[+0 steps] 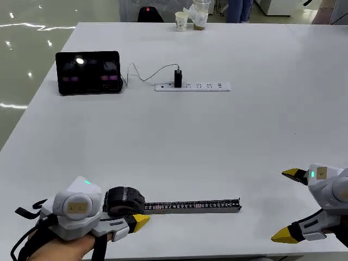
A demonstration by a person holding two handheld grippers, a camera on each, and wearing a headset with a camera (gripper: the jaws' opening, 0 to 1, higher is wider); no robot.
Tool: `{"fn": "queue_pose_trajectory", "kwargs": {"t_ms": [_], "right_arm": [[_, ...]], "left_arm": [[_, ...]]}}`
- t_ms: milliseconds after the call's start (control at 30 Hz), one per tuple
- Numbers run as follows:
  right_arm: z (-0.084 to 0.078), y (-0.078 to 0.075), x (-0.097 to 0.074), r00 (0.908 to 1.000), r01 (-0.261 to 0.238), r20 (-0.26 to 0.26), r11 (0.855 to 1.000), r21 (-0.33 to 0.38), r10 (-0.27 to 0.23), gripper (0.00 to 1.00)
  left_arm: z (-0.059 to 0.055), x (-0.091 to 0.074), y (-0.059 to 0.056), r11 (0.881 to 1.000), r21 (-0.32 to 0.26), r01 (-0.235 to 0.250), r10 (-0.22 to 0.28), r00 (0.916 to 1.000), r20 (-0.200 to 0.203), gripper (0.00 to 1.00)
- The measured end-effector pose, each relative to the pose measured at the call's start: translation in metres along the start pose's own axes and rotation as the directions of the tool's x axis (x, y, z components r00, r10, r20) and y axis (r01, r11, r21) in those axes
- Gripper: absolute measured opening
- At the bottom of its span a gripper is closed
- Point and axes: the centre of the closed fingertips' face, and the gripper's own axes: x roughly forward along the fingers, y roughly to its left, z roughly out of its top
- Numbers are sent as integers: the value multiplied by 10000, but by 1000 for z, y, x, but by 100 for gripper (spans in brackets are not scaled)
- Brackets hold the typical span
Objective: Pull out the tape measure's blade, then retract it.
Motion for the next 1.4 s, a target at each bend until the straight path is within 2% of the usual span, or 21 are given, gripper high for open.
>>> {"fn": "queue_pose_trajectory", "kwargs": {"t_ms": [67,133,233,300,333,400,433,500,533,600,633,833,933,1000,1133,1400], "right_arm": [[2,0,1,10000,-9,-31,10000,-76,9,99],[3,0,2,9999,-90,-87,9998,-151,89,99],[1,1,6,9988,-356,-343,9984,-450,341,99],[0,-1,9,9981,-442,-454,9970,-628,414,99],[3,-1,10,9979,-475,-464,9967,-665,444,99],[6,-3,12,9979,-499,-445,9962,-710,468,99],[8,-4,13,9980,-501,-418,9961,-723,472,99],[11,-7,17,9981,-510,-371,9959,-743,484,99],[11,-9,18,9980,-534,-366,9956,-769,507,99],[15,-6,22,9976,-612,-385,9940,-903,579,99],[16,-6,24,9974,-640,-402,9935,-938,605,99],[21,-12,37,9961,-824,-405,9904,-1110,784,99],[25,-15,44,9963,-828,-328,9905,-1094,796,99],[29,-15,48,9962,-856,-250,9908,-1053,834,99],[35,-9,55,9951,-984,-242,9888,-1119,962,99],[31,-5,63,9914,-1292,-385,9819,-1386,1250,90]], "left_arm": [[1,2,-1,9998,-188,-72,73,9999,75,99],[-1,5,-2,9997,-199,-141,141,9999,-34,99],[0,7,-1,9992,-255,-296,295,9996,-20,99],[4,7,2,9983,-311,-485,491,9986,208,99],[10,6,10,9955,-102,-938,943,9940,551,99],[12,4,16,9930,-94,-1180,1184,9905,699,99],[13,4,19,9901,-654,-1240,1287,9889,740,99],[12,4,22,9830,-1353,-1242,1357,9876,792,99],[12,4,25,9786,-1550,-1352,1501,9847,881,99],[10,6,23,9754,-1871,-1168,1355,9866,908,99],[8,6,22,9769,-1785,-1179,1344,9874,830,99],[13,8,11,9877,-1183,-1019,1147,9877,1067,99],[12,9,12,9877,-1198,-1002,1135,9874,1103,99],[7,12,13,9866,-1266,-1026,1148,9891,925,99],[6,14,12,9866,-1309,-973,1090,9904,853,99],[6,15,14,9854,-1364,-1018,1142,9897,859,99]]}}
